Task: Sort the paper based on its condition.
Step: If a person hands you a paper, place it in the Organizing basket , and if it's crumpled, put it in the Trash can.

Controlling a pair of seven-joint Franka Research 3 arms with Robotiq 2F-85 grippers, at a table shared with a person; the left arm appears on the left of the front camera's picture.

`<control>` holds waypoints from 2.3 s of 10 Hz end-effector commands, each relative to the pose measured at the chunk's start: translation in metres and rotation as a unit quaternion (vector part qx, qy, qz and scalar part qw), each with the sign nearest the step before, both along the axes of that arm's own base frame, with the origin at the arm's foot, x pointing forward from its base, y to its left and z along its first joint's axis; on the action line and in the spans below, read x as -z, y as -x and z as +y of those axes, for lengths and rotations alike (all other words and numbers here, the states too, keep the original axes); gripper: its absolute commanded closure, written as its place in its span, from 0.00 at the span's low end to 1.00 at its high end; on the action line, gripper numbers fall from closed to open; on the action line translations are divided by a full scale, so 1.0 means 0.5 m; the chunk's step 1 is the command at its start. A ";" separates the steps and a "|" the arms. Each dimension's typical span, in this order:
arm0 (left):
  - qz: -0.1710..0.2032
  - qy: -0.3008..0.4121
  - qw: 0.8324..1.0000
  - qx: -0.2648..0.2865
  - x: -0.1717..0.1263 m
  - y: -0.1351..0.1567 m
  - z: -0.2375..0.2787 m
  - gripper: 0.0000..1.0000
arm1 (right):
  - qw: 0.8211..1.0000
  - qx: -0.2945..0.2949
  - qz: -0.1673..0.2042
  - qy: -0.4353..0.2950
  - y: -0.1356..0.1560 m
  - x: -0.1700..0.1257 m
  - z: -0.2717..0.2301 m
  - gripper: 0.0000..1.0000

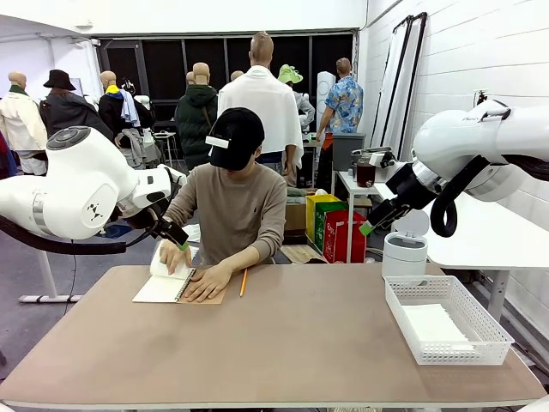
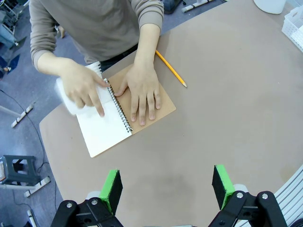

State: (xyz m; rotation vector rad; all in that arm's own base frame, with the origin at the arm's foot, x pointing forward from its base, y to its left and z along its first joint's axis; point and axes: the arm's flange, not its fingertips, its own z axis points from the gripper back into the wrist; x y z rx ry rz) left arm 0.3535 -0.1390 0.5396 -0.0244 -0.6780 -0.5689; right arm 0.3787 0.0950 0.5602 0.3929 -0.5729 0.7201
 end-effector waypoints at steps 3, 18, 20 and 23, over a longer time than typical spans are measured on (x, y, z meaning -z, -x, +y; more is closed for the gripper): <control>0.001 0.001 1.000 0.000 0.001 0.000 0.003 0.00 | 1.000 -0.002 0.003 0.001 -0.002 0.000 0.001 0.00; 0.001 0.001 1.000 0.000 0.001 0.000 0.003 0.00 | 1.000 -0.002 0.003 0.001 -0.002 0.000 0.001 0.00; 0.001 0.001 1.000 0.000 0.001 0.000 0.003 0.00 | 1.000 -0.002 0.003 0.001 -0.002 0.000 0.001 0.00; 0.001 0.001 1.000 0.000 0.001 0.000 0.003 0.00 | 1.000 -0.002 0.003 0.001 -0.002 0.000 0.001 0.00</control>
